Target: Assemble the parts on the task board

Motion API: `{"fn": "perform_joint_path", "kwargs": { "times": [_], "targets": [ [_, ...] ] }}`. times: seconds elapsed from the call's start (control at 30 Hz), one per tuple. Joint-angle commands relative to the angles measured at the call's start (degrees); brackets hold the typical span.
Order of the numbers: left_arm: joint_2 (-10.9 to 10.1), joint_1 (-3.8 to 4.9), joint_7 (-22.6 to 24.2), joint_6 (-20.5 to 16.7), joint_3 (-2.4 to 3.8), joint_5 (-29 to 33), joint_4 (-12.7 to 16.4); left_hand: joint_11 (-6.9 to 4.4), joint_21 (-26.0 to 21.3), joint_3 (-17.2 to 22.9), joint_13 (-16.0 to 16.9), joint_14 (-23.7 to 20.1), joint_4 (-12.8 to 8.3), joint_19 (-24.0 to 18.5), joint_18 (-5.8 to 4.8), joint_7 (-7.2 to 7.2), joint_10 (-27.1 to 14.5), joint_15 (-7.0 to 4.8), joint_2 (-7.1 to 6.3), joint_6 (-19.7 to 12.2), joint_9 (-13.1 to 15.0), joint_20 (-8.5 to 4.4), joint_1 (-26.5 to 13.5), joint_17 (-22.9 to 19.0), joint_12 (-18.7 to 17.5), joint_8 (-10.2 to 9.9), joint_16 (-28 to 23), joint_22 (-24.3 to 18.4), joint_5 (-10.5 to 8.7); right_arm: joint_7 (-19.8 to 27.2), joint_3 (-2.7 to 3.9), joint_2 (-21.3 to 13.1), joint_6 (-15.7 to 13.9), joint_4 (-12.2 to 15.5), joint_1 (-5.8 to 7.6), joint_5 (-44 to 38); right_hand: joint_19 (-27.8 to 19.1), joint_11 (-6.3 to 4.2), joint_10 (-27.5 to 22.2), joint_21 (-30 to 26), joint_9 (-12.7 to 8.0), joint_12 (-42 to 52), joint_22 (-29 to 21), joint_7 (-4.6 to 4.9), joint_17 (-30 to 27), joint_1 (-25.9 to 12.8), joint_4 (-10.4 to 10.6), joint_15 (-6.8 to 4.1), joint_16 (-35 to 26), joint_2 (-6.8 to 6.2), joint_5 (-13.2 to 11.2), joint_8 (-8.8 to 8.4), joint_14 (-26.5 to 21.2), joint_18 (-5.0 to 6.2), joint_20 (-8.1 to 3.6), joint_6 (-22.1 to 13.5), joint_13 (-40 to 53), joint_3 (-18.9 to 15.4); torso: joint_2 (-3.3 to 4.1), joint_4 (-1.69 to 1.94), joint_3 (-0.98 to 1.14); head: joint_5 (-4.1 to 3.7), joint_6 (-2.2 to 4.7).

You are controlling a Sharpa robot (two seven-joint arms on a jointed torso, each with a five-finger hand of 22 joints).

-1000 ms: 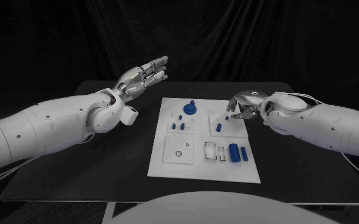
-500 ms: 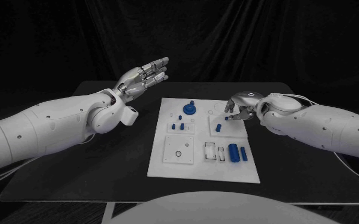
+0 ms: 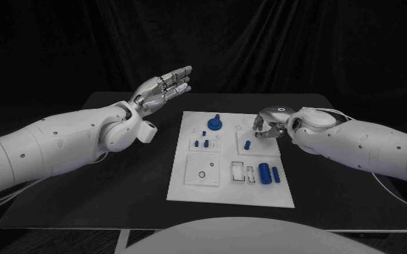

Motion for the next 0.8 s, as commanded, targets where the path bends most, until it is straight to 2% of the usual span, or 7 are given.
{"fn": "perform_joint_path", "kwargs": {
  "times": [0.03, 0.3, 0.43, 0.5, 0.8],
  "targets": [
    [0.17, -0.13, 6.53, 0.85, 0.08, 0.62, -0.02, 0.51, 0.23, -0.01, 0.1, 0.25, -0.32, 0.42, -0.56, -0.05, 0.08, 0.35, -0.01, 0.41, 0.07, 0.13, 0.44, 0.06, 0.34, 0.26, 0.42, 0.07, 0.44, -0.08, 0.03, 0.22, 1.32, -0.35, -0.27, -0.47, 0.29, 0.02, 0.13, -0.3, 0.15, 0.22, 8.09, 0.09, -0.11, 0.17, 0.07, -0.23, 0.17, -0.21, -0.17, -0.12, -0.26, -1.0, -0.02, 0.43, 0.09, 0.24, -0.05, 0.0, -0.05, 0.05, -0.01],
    [0.24, -0.24, 6.41, 1.1, 0.08, 0.62, -0.1, 0.58, 0.23, 0.01, 0.1, 0.38, -0.44, 0.47, -0.73, 0.08, 0.1, 0.47, 0.05, 0.5, 0.08, 0.12, 0.77, 0.1, 0.41, 0.27, 0.52, 0.04, 0.78, -0.12, 0.04, 0.69, 1.98, -0.95, -0.58, -0.47, 0.22, -0.03, 0.23, -0.36, 0.59, 0.45, 8.07, 0.1, -0.3, 0.23, -0.18, -0.24, 0.1, -0.19, -0.49, 0.23, -0.37, -0.98, -0.02, 1.31, 0.27, 0.75, -0.07, 0.05, -0.07, 0.0, -0.01],
    [0.28, -0.28, 6.33, 1.17, 0.08, 0.62, -0.15, 0.61, 0.24, 0.03, 0.1, 0.43, -0.5, 0.5, -0.82, 0.14, 0.1, 0.52, 0.09, 0.52, 0.08, 0.12, 0.94, 0.12, 0.43, 0.27, 0.55, 0.03, 0.99, -0.04, 0.04, 0.89, 2.1, -1.29, -0.7, -0.47, 0.08, -0.06, 0.38, -0.47, 1.6, 0.66, 8.05, 0.13, -0.57, 0.72, -1.12, -0.3, 0.05, -0.37, 3.1, 0.8, -0.52, -0.96, -0.07, 2.52, 0.5, 2.27, -0.07, 0.05, -0.11, -0.1, -0.01],
    [0.31, -0.3, 6.31, 1.21, 0.08, 0.62, -0.16, 0.61, 0.25, 0.06, 0.1, 0.49, -0.63, 0.56, -0.93, 0.19, 0.09, 0.56, 0.13, 0.54, 0.08, 0.12, 1.2, 0.13, 0.4, 0.27, 0.6, 0.1, 1.27, 0.07, 0.04, 0.99, 2.08, -1.47, -0.76, -0.47, 0.05, -0.08, 0.44, -0.5, 1.76, 0.7, 8.04, 0.15, -0.56, 0.75, -1.25, -0.3, 0.07, -0.39, 3.47, 0.87, -0.53, -0.94, -0.09, 2.66, 0.53, 2.5, -0.11, 0.04, -0.13, -0.07, -0.01],
    [0.51, -0.36, 6.09, 1.39, 0.08, 0.62, -0.3, 0.68, 0.27, 0.16, 0.1, 0.7, -1.0, 0.67, -1.21, 0.28, 0.07, 0.77, 0.31, 0.56, 0.08, 0.11, 1.9, 0.19, 0.44, 0.26, 0.77, 0.08, 2.2, 0.72, 0.04, 1.65, 1.81, -2.38, -1.15, -0.47, 0.05, -0.14, 0.76, -0.41, 2.43, 0.92, 8.06, 0.02, -0.59, 0.43, -1.46, -0.33, 0.12, -0.34, 3.26, 1.39, -0.54, -0.96, -0.1, 3.53, 0.69, 2.97, -0.16, 0.0, -0.14, 0.04, -0.01]
  ]
}}
